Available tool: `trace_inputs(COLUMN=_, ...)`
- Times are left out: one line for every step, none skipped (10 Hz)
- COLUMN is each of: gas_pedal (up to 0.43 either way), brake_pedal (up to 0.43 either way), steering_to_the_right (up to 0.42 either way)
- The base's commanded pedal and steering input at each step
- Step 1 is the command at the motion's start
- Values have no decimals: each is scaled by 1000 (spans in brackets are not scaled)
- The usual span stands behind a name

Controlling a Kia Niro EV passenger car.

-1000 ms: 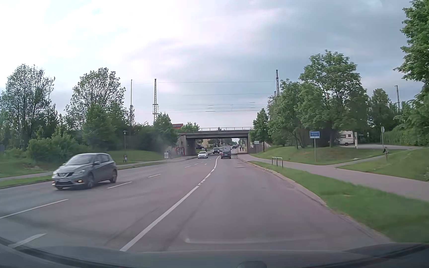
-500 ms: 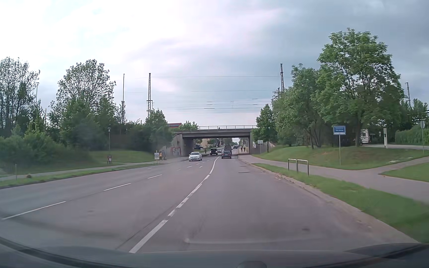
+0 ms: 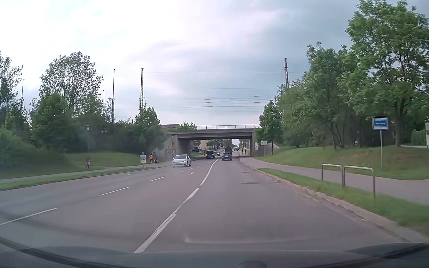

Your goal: Follow the waypoints while adhering to traffic rules and regulations

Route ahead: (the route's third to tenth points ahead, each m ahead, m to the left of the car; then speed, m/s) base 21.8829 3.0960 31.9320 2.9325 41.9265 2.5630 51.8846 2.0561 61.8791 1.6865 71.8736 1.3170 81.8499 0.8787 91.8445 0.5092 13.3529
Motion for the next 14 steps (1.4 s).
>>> trace_inputs(gas_pedal=118, brake_pedal=0, steering_to_the_right=0)
trace_inputs(gas_pedal=130, brake_pedal=0, steering_to_the_right=-1)
trace_inputs(gas_pedal=138, brake_pedal=0, steering_to_the_right=-1)
trace_inputs(gas_pedal=138, brake_pedal=0, steering_to_the_right=-1)
trace_inputs(gas_pedal=138, brake_pedal=0, steering_to_the_right=-2)
trace_inputs(gas_pedal=138, brake_pedal=0, steering_to_the_right=-2)
trace_inputs(gas_pedal=138, brake_pedal=0, steering_to_the_right=-2)
trace_inputs(gas_pedal=138, brake_pedal=0, steering_to_the_right=-2)
trace_inputs(gas_pedal=150, brake_pedal=0, steering_to_the_right=-2)
trace_inputs(gas_pedal=150, brake_pedal=0, steering_to_the_right=-3)
trace_inputs(gas_pedal=150, brake_pedal=0, steering_to_the_right=-5)
trace_inputs(gas_pedal=150, brake_pedal=0, steering_to_the_right=-6)
trace_inputs(gas_pedal=150, brake_pedal=0, steering_to_the_right=-7)
trace_inputs(gas_pedal=150, brake_pedal=0, steering_to_the_right=-6)
